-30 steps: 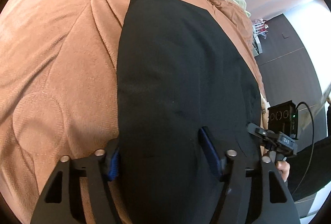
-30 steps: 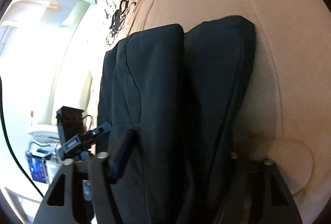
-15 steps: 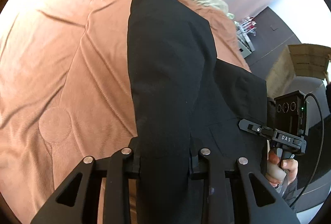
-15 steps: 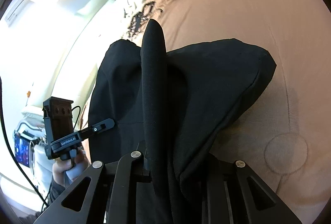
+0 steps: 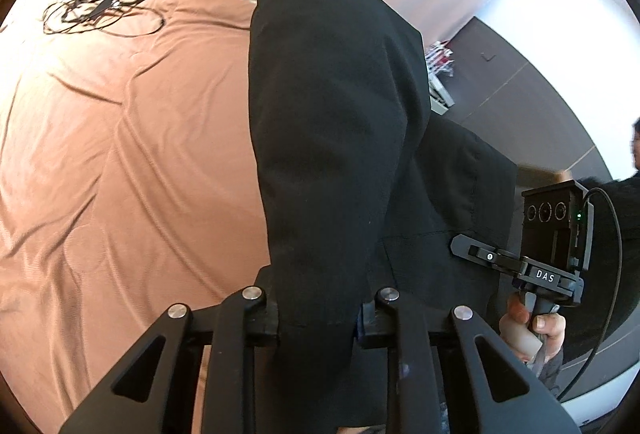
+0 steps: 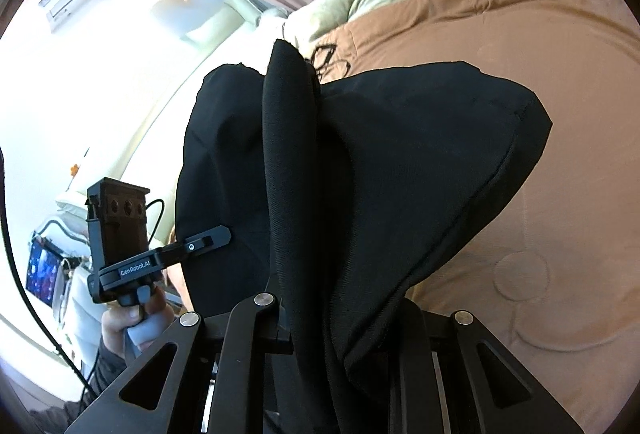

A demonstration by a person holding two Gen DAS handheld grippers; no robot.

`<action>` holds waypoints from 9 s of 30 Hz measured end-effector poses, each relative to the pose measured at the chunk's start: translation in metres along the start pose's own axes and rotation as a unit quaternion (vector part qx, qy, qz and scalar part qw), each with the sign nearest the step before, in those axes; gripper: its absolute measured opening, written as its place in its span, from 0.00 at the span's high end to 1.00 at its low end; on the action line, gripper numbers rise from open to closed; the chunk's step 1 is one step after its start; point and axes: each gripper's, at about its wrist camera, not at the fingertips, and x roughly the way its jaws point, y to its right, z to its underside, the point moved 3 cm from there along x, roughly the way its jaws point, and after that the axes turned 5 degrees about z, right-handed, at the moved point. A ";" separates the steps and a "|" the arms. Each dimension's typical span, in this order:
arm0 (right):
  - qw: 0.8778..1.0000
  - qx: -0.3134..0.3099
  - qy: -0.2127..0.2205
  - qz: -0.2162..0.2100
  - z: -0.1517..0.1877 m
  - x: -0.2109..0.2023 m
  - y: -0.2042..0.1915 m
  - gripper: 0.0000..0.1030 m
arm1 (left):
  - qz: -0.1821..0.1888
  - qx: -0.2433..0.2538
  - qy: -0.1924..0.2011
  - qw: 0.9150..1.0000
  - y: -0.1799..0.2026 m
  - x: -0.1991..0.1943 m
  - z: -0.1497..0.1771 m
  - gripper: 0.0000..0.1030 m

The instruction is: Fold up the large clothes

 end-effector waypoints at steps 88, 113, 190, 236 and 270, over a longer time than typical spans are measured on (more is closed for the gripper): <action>0.904 0.225 0.112 0.345 0.110 -0.389 0.330 0.20 | 0.009 0.089 -0.232 0.969 0.293 0.330 0.110 0.35; 0.885 0.348 0.229 0.209 0.203 -0.362 0.333 0.65 | 0.066 0.089 -0.250 0.962 0.338 0.305 0.161 0.35; 0.943 -0.019 0.158 0.294 0.189 -0.105 -0.103 0.12 | -0.183 0.150 0.117 0.965 -0.011 -0.179 0.196 0.00; 0.919 -0.081 0.228 0.311 0.273 -0.105 -0.143 0.12 | -0.191 0.181 0.217 0.940 -0.004 -0.222 0.282 0.00; 0.921 -0.081 0.221 0.312 0.275 -0.101 -0.143 0.12 | -0.191 0.178 0.214 0.941 -0.006 -0.218 0.285 0.00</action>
